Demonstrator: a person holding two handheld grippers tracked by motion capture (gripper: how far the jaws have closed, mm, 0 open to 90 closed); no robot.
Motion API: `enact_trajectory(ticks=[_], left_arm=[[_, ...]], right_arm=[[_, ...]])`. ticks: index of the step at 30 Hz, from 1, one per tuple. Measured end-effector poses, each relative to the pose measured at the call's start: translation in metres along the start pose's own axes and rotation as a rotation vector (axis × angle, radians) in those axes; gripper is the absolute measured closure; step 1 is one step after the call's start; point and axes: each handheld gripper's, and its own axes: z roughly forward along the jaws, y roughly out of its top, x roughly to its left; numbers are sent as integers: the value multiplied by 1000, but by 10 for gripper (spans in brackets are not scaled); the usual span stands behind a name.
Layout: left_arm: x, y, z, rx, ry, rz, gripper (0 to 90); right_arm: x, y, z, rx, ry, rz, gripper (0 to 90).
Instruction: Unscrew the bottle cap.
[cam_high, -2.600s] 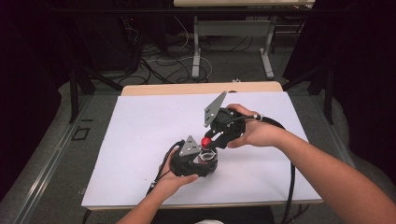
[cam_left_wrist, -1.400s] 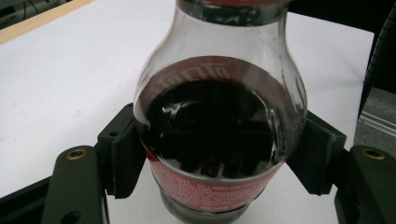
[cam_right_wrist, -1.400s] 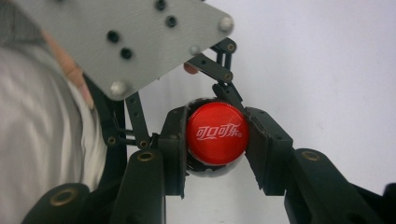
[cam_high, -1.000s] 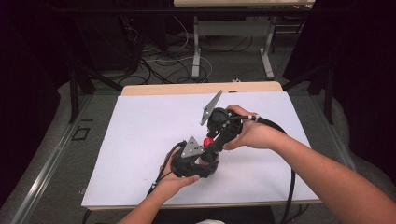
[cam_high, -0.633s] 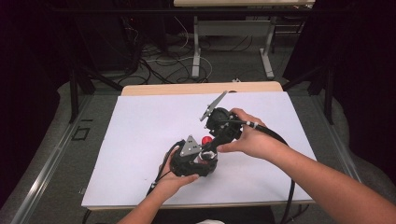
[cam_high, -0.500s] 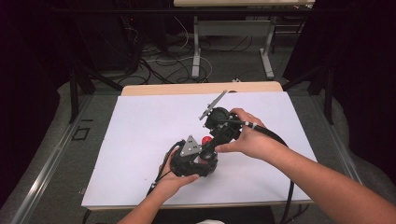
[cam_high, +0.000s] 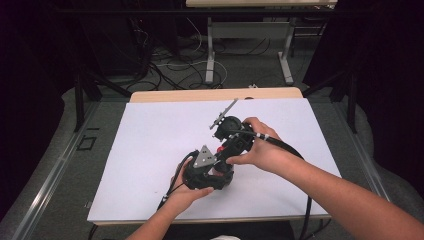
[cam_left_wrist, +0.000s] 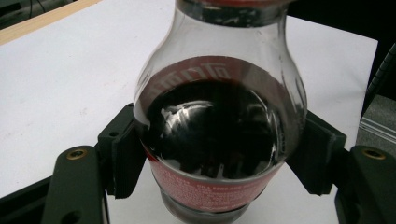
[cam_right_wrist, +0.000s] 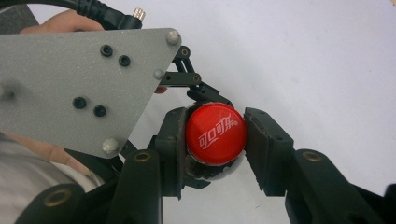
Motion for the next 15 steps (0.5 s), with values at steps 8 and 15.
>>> enact_trajectory(ticks=[8,15], left_arm=[[-1,0,0,17,-6,27,301],[-3,0,1,6,-11,20,301]], right_arm=[[-15,-1,1,-12,130,-252,609],[-19,-3,1,-12,175,-428,576]])
